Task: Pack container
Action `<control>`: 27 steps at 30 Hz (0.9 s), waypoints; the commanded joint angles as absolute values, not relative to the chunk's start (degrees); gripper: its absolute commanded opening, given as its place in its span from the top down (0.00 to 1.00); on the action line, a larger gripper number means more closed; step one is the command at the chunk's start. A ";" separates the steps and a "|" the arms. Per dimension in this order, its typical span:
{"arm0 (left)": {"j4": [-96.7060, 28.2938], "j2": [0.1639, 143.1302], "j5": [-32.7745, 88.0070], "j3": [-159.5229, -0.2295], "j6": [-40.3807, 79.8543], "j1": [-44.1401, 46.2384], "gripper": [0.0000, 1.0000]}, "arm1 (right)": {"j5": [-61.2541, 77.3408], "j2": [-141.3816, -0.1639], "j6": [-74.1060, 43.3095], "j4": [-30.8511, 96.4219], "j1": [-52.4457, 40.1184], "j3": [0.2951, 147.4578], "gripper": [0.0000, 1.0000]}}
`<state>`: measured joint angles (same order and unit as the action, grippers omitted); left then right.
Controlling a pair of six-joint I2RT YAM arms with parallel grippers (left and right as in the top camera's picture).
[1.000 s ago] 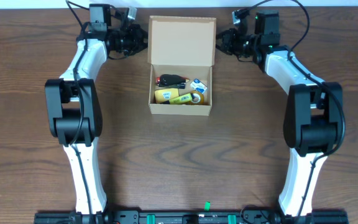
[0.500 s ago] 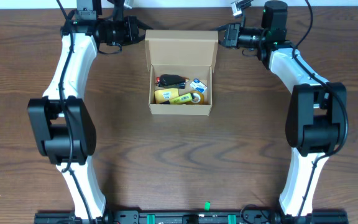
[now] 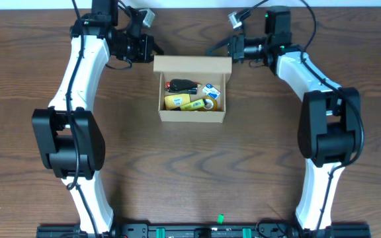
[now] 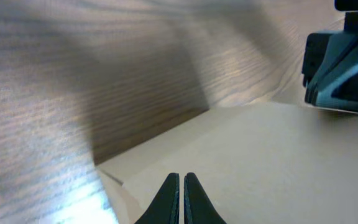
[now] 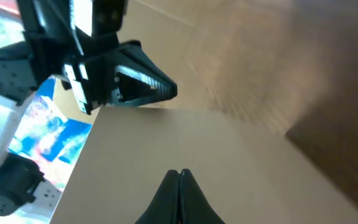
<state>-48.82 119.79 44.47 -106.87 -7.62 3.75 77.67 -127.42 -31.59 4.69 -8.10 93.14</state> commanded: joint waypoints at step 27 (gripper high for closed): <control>-59.88 102.52 29.39 -107.87 -12.40 3.90 0.94 | 48.99 -107.83 -5.15 19.29 -6.42 94.08 0.98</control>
<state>-58.06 103.98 30.46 -106.87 -9.56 3.88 54.61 -111.50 -10.41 17.54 -6.76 93.32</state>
